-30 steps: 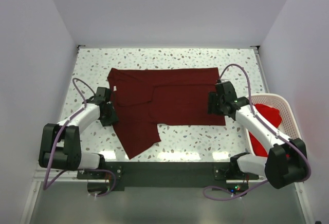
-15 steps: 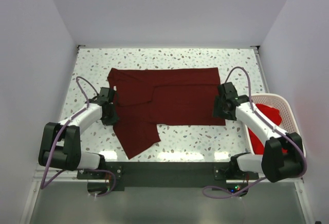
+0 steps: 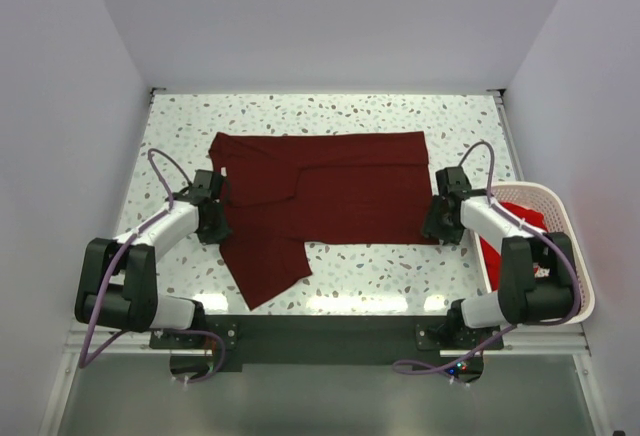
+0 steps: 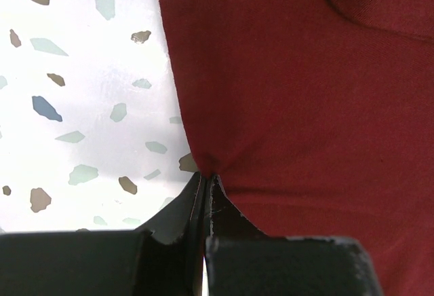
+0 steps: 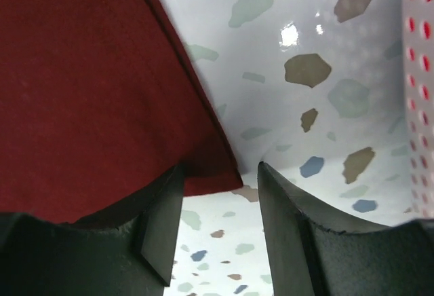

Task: Fold and stack the t-shirts
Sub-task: Fold the tshirt

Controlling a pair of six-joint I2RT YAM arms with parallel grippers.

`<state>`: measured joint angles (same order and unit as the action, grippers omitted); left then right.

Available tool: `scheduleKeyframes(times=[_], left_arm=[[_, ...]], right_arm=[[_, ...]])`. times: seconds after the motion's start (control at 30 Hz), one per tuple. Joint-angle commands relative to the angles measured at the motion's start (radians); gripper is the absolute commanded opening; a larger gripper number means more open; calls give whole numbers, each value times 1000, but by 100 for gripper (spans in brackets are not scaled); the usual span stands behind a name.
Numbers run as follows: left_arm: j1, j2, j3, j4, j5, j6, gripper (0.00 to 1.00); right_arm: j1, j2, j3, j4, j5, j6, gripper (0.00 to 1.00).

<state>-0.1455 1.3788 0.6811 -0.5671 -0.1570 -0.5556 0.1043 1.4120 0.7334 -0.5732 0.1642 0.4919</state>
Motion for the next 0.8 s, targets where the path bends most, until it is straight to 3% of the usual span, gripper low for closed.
scheduleKeyframes(times=[0.0,0.23,0.33,0.43,0.53,0.77], left_arm=[[7,-21,20,-8,-32,16,0],[11,-23,20,-8,-32,19,0],[18,-27,21,-5,-30,17,0],[40,-32,20,-2,-18,20,0],[53,-37,17,1,-6,22,0],[55,-37,15,3,60,23,0]], right_arm=[[-6,19,-31,78,6,43,51],[-11,39,-46,96,-17,42,43],[-11,25,-46,76,-12,33,35],[-14,9,-42,46,15,20,13],[-23,-15,-39,16,31,17,3],[-28,-70,9,-49,15,4,0]])
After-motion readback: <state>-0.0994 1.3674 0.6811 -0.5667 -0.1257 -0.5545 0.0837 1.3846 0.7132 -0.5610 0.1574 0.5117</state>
